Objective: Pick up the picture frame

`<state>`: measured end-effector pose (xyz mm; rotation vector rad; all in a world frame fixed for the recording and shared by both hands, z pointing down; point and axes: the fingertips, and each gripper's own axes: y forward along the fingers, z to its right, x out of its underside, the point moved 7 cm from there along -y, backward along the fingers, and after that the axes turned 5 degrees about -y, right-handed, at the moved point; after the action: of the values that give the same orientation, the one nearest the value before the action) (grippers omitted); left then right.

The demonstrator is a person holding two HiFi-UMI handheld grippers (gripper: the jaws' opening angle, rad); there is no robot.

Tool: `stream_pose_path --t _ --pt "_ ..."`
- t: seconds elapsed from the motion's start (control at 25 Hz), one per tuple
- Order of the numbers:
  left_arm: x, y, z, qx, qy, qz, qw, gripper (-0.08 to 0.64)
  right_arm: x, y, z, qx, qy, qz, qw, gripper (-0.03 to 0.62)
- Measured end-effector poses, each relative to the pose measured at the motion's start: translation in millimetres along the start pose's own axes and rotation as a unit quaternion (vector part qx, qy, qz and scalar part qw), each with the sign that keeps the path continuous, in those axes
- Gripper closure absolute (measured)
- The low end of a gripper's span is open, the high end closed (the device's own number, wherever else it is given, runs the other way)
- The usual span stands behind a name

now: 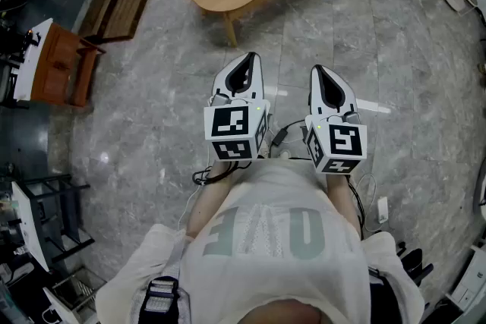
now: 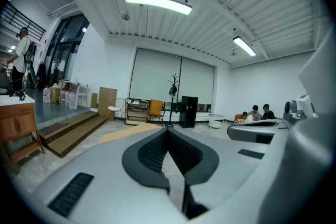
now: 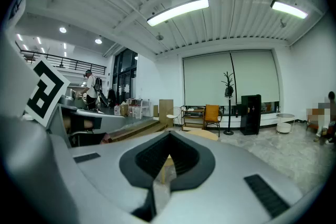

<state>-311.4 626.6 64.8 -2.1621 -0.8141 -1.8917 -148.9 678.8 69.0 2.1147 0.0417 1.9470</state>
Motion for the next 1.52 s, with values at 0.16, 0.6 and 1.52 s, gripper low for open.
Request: stream_pose_path --t 0.16,0.6,1.52 --pt "-3 3 0 0.002 0.005 0.001 1.0 0.551 -2 2 1 -0.001 0.0 0.005 1.0 0.588" --pt "-7 14 -12 0.007 0.004 0.0 1.0 0.551 -3 20 -4 -0.01 0.004 0.003 1.0 0.588" --pt "-13 73 -55 0.027 0.004 0.023 0.9994 0.551 11 62 15 0.016 0.042 0.034 0.998 0.588"
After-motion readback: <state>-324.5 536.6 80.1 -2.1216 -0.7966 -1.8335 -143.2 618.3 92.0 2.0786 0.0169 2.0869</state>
